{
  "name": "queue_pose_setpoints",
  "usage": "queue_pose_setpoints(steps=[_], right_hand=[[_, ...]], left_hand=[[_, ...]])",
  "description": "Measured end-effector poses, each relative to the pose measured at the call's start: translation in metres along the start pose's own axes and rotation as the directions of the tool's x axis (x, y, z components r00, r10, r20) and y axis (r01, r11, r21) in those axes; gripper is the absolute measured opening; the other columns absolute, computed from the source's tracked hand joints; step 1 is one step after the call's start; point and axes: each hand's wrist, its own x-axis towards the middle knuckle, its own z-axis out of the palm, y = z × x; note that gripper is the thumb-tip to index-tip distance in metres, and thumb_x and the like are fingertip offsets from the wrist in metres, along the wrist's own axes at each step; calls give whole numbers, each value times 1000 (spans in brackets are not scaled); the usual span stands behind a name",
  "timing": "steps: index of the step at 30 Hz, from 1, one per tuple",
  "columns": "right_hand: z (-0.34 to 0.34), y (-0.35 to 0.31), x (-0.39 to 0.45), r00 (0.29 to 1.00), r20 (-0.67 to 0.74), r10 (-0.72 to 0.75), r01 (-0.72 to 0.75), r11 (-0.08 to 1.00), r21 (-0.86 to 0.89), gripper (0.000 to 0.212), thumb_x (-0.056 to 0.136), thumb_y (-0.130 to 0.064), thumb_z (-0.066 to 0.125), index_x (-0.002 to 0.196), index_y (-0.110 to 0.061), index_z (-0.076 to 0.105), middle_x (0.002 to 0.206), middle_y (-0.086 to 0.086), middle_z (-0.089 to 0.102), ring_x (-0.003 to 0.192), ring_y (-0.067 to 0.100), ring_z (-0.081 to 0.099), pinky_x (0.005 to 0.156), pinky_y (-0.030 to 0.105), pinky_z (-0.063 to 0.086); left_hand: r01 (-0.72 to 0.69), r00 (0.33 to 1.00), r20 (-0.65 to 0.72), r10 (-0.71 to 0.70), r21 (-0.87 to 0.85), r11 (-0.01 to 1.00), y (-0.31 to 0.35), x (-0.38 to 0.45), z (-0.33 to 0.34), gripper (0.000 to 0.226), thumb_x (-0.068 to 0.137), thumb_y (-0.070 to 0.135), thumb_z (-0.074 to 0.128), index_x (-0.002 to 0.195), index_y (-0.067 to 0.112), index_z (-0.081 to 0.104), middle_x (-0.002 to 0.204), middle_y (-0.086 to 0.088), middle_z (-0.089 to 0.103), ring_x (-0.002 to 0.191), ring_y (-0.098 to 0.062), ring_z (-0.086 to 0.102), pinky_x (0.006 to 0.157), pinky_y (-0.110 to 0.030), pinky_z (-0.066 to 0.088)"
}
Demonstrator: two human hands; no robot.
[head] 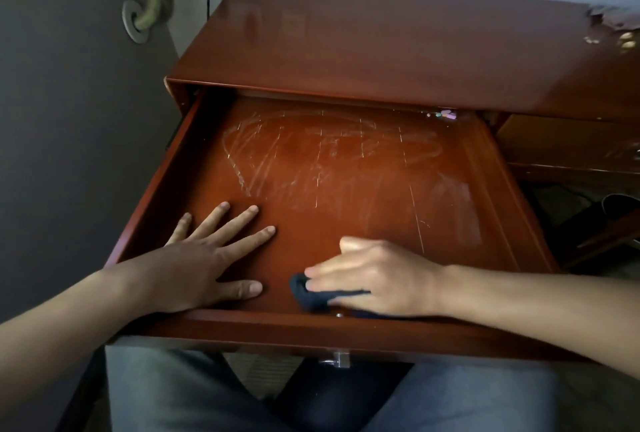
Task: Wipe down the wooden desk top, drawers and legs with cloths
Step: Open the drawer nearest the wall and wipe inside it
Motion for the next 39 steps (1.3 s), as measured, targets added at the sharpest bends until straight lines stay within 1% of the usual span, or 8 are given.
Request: queue_pose_setpoints(steps=[5, 10, 14, 18, 27, 33, 37, 39], right_hand=[[-15, 41, -15, 886, -294, 358, -402, 910, -101, 29, 92, -18, 73, 119, -9, 76, 120, 7, 74, 103, 25, 71, 87, 34, 51], [-15, 5, -26, 989, 2, 145, -144, 989, -9, 31, 97, -27, 68, 126, -15, 73, 131, 1, 70, 99, 17, 66, 88, 29, 50], [-28, 40, -30, 850, -271, 452, -491, 866, -98, 34, 97, -31, 61, 124, -14, 74, 125, 4, 72, 97, 23, 65, 84, 45, 56], [-25, 5, -39, 955, -5, 296, -296, 954, -38, 34, 97, -26, 68, 130, -17, 70, 134, -1, 68, 100, 19, 63, 88, 33, 53], [-53, -13, -87, 877, 57, 477, -476, 879, -38, 37, 94, -29, 70, 130, -18, 70, 137, 0, 65, 122, 4, 60, 105, 22, 45], [-63, 5, -103, 540, -292, 790, -838, 470, -278, 30, 98, -32, 66, 122, -15, 73, 116, 1, 65, 96, 26, 70, 82, 37, 55], [-59, -15, -84, 699, -34, 714, -714, 695, -80, 38, 99, -29, 67, 135, -22, 66, 128, -7, 61, 107, 12, 63, 93, 29, 50], [-69, -12, -87, 576, -70, 815, -816, 566, -120, 35, 99, -33, 65, 133, -22, 68, 125, -3, 64, 108, 15, 64, 92, 31, 51]], left_hand=[[-210, 975, -57, 215, 83, 974, 2, 5, -3, 65, 93, 78, 16, 146, 68, -20, 152, 38, -41, 144, -5, -44, 124, -48, -19], [-398, 903, -115, 413, 136, 907, 2, 14, -3, 56, 106, 57, 26, 156, 59, 0, 160, 39, -24, 149, 4, -29, 128, -44, -11], [-458, 853, -158, 497, 229, 859, 8, 23, -5, 54, 108, 53, 19, 157, 58, -2, 163, 36, -19, 152, 1, -24, 128, -46, -8], [-490, 808, -176, 563, 331, 807, 23, 36, -3, 53, 109, 61, 12, 158, 55, -7, 166, 27, -22, 153, -4, -26, 126, -52, -13], [-600, 674, -182, 716, 431, 674, 72, 72, -10, 67, 108, 64, 16, 162, 38, -13, 170, 11, -22, 155, -12, -27, 124, -46, -16], [-620, 671, -174, 721, 400, 675, 92, 81, -16, 69, 108, 63, 17, 159, 39, -22, 165, 14, -33, 150, -9, -35, 123, -42, -18], [-625, 657, -203, 726, 393, 675, 98, 86, -15, 70, 107, 63, 17, 159, 39, -24, 166, 13, -32, 150, -9, -35, 123, -43, -18], [-625, 655, -217, 724, 383, 680, 97, 87, -13, 70, 107, 64, 18, 160, 40, -21, 167, 13, -31, 151, -9, -34, 123, -43, -17]])
